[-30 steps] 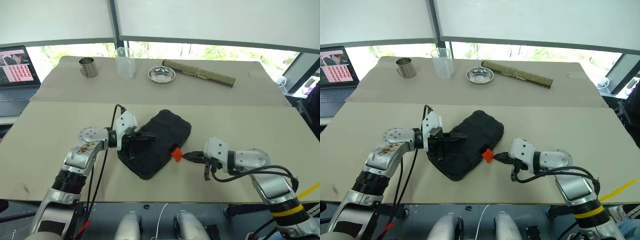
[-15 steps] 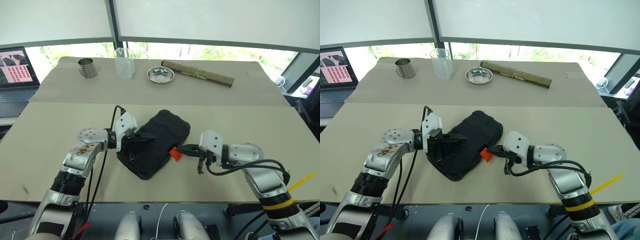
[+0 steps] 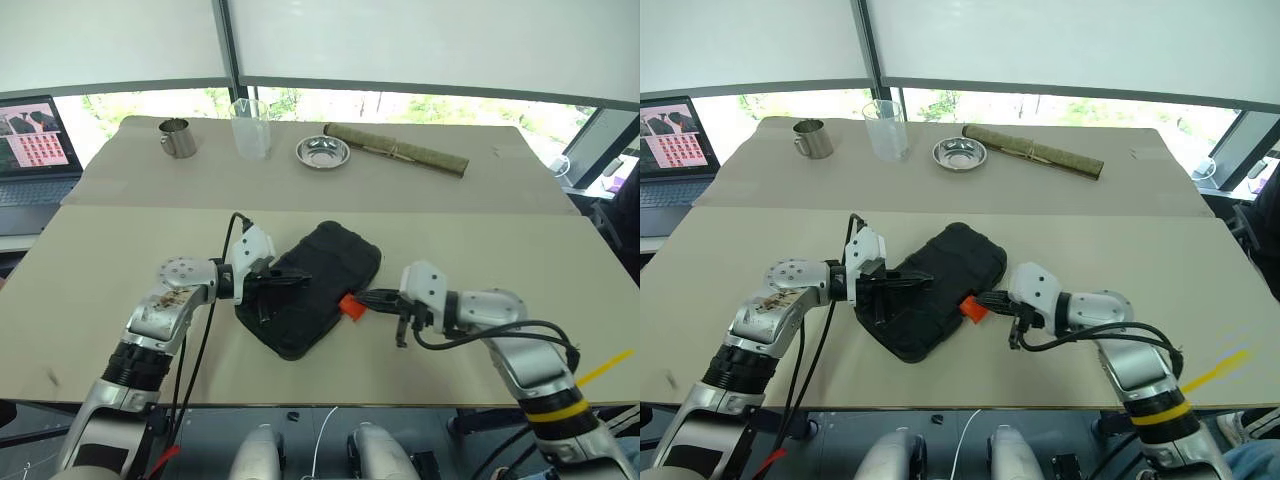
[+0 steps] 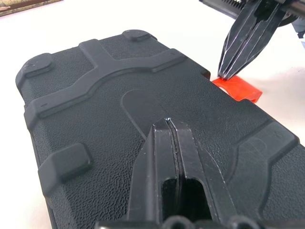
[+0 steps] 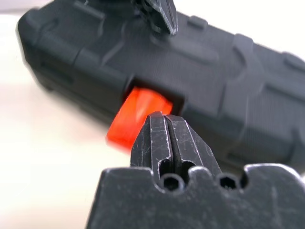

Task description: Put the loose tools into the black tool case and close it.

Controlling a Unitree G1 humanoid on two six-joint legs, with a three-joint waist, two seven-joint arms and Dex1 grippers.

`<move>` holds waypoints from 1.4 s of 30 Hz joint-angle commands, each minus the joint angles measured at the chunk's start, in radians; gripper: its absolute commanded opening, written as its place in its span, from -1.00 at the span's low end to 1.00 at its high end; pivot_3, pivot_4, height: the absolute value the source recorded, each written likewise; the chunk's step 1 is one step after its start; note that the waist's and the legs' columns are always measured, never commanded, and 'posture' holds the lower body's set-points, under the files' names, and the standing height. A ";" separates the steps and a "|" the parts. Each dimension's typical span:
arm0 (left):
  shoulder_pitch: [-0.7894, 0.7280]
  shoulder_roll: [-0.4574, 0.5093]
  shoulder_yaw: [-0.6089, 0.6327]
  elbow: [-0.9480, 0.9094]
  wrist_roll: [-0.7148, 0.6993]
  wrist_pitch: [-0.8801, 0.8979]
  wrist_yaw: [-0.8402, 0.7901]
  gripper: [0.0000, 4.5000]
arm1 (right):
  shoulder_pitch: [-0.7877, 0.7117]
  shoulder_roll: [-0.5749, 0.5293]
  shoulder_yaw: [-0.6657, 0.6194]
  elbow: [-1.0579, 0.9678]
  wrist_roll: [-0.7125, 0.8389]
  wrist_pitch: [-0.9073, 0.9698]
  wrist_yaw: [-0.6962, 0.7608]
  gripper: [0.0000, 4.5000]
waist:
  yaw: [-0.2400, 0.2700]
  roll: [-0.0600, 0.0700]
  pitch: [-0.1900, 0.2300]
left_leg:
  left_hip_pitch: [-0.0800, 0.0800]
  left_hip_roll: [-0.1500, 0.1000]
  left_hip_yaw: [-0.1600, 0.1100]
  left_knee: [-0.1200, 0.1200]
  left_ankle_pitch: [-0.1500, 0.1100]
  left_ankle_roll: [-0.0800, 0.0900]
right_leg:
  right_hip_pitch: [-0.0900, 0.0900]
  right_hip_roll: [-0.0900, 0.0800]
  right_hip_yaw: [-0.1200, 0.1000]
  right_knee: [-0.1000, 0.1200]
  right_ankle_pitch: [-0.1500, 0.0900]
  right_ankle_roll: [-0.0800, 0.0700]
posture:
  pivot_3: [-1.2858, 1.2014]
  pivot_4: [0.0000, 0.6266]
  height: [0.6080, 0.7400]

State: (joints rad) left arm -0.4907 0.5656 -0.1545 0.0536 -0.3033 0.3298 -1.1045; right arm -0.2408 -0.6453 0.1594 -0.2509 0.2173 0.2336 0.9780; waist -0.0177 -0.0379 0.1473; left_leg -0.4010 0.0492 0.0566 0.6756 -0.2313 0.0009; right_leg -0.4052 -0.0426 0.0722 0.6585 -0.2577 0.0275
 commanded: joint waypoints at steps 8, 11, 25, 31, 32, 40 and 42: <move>0.037 0.018 -0.024 0.024 0.026 0.019 -0.004 -0.99 | 0.005 0.013 0.034 -0.022 -0.020 0.002 -0.008 -1.00 | -0.005 0.000 0.000 | 0.001 0.000 0.000 0.000 0.000 0.000 | 0.000 0.000 0.000 0.000 -0.001 0.002 | 0.03 -0.52 1.00; 0.040 0.023 -0.022 0.020 0.025 0.021 -0.005 -0.99 | -0.022 0.036 0.051 0.000 -0.027 -0.010 -0.007 -1.00 | -0.006 0.000 0.000 | 0.001 0.000 0.000 0.000 0.000 0.000 | 0.000 0.000 0.000 0.000 -0.001 0.002 | 0.03 -0.52 1.00; 0.063 0.038 -0.014 0.000 0.022 0.027 -0.002 -0.99 | 0.005 -0.045 -0.015 -0.102 0.053 0.046 0.063 -1.00 | -0.012 0.000 0.000 | 0.001 0.000 0.000 -0.001 0.000 0.000 | 0.000 0.000 0.000 -0.001 -0.001 0.001 | 0.03 -0.52 1.00; 0.058 0.031 -0.022 0.006 0.026 0.028 -0.002 -0.99 | -0.052 -0.024 0.011 -0.046 0.017 0.026 0.040 -1.00 | -0.014 0.000 0.000 | 0.001 0.001 0.000 -0.002 0.000 0.000 | 0.001 0.000 0.000 -0.001 -0.001 0.002 | 0.03 -0.52 1.00; 0.057 0.030 -0.022 0.005 0.026 0.029 -0.001 -0.99 | -0.058 -0.017 0.023 -0.035 0.009 0.021 0.038 -1.00 | -0.014 0.000 0.000 | 0.001 0.001 0.000 -0.002 0.000 0.000 | 0.001 0.000 0.000 -0.001 -0.001 0.002 | 0.03 -0.52 1.00; 0.065 0.040 -0.012 -0.005 0.022 0.034 0.001 -0.99 | -0.092 0.031 0.075 0.035 -0.030 -0.022 0.041 -1.00 | -0.015 0.000 0.000 | 0.001 0.000 0.000 -0.002 0.000 0.000 | 0.001 0.000 0.000 -0.002 -0.001 0.002 | 0.03 -0.52 1.00; 0.067 0.039 -0.010 -0.006 0.022 0.036 0.005 -0.99 | -0.101 0.046 0.080 0.055 -0.038 -0.040 0.037 -1.00 | -0.017 0.000 0.000 | 0.001 0.000 0.000 -0.002 0.000 0.000 | 0.001 0.000 0.000 -0.002 -0.001 0.002 | 0.03 -0.52 1.00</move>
State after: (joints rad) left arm -0.4594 0.5939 -0.1407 0.0165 -0.3040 0.3368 -1.1021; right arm -0.3199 -0.6120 0.2391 -0.1977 0.1861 0.2292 1.0220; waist -0.0348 -0.0377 0.1474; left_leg -0.4000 0.0497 0.0566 0.6736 -0.2314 0.0009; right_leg -0.4045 -0.0425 0.0725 0.6569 -0.2591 0.0290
